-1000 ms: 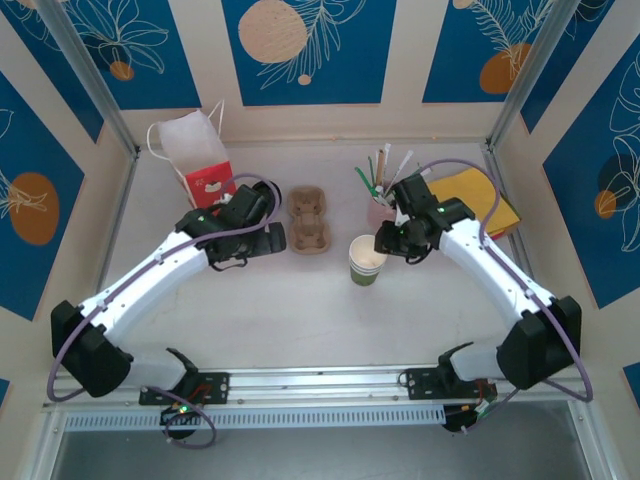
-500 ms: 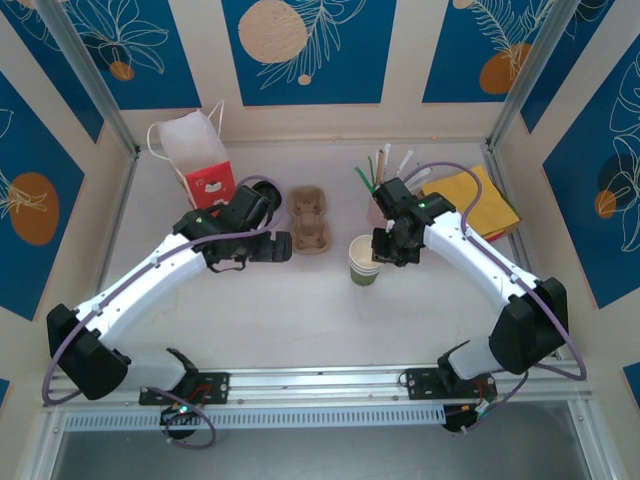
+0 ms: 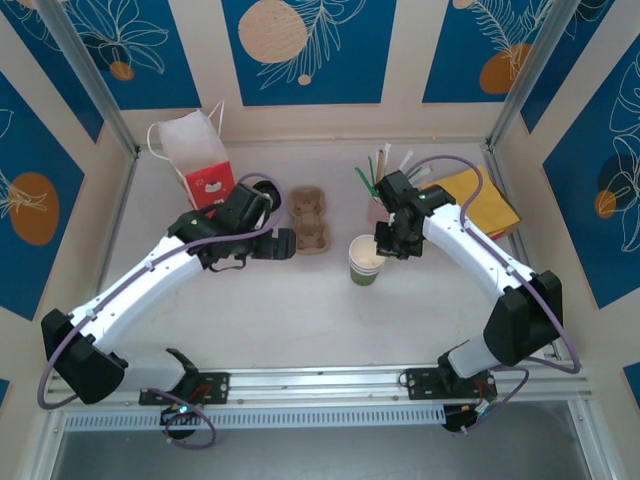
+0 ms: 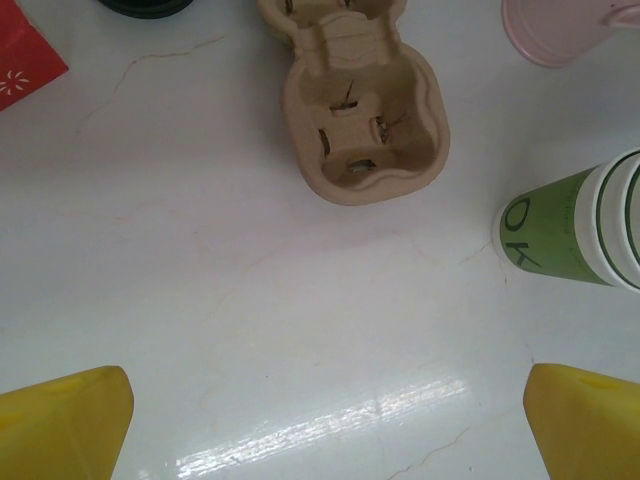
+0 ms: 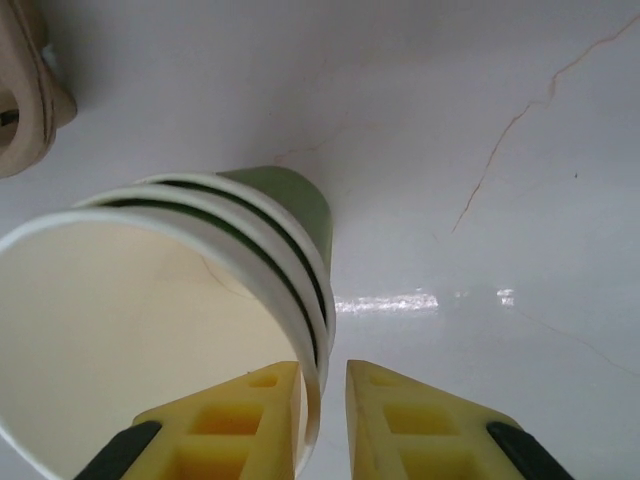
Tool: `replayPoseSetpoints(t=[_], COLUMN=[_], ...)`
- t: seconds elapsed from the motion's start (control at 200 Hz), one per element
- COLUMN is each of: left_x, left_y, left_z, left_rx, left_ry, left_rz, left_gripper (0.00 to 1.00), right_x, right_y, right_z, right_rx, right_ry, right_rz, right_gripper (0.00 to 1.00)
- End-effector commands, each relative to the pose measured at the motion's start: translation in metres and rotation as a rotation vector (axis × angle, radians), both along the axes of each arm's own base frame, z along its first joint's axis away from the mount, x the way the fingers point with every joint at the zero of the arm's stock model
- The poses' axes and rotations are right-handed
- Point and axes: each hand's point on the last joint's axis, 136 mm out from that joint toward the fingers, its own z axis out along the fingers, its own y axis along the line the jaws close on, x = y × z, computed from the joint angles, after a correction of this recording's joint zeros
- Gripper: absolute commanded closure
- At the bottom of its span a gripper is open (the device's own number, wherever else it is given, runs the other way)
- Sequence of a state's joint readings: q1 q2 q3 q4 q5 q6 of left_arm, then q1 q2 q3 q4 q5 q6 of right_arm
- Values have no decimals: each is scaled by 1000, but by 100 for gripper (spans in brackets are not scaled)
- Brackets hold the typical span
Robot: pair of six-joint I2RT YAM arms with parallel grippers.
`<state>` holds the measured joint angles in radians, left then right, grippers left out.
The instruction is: Pack the takeout coffee
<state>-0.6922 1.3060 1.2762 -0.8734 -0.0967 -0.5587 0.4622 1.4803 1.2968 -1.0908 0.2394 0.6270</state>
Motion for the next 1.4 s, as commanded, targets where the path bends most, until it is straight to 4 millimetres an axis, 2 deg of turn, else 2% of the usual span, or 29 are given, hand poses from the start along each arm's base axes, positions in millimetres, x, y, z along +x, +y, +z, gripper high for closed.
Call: replayPoseSetpoints(t=[0.0,0.175,0.235,0.31,0.38,0.655,0.83,1.035,1.395], left_x=[1,3,2,2,3,0,0,5,23], left_y=[-10,-11,-12,-12,-12,-21,-27,-55,-134], left_z=[9,10,9,9,9,9,8,11,16], left_rx=[-31,-31,-30,-29,-30,-85,-116,-256,-701], left_ry=[-8,-10,-7,-6,-8,-2,11,50,207], left_rz=[-20,-20,-21,-23,-24,-40,-42,-45,-31], left_gripper=[0,0,0,0,0,0,0,0,0], right_x=[2,3,3,4,4,5,5,3,1], right_y=[1,2,2,3,4,4,1,1,-1], right_z=[2,0,0,2,3,23,28,29,21], right_rx=[9,22,23,33,37,52,68,95,106], right_ry=[12,16,14,9,10,-38,-45,-52,-37], right_rz=[17,19,18,22,24,27,17,12,7], right_gripper=[83,84,91,92,100,100,100,100,100])
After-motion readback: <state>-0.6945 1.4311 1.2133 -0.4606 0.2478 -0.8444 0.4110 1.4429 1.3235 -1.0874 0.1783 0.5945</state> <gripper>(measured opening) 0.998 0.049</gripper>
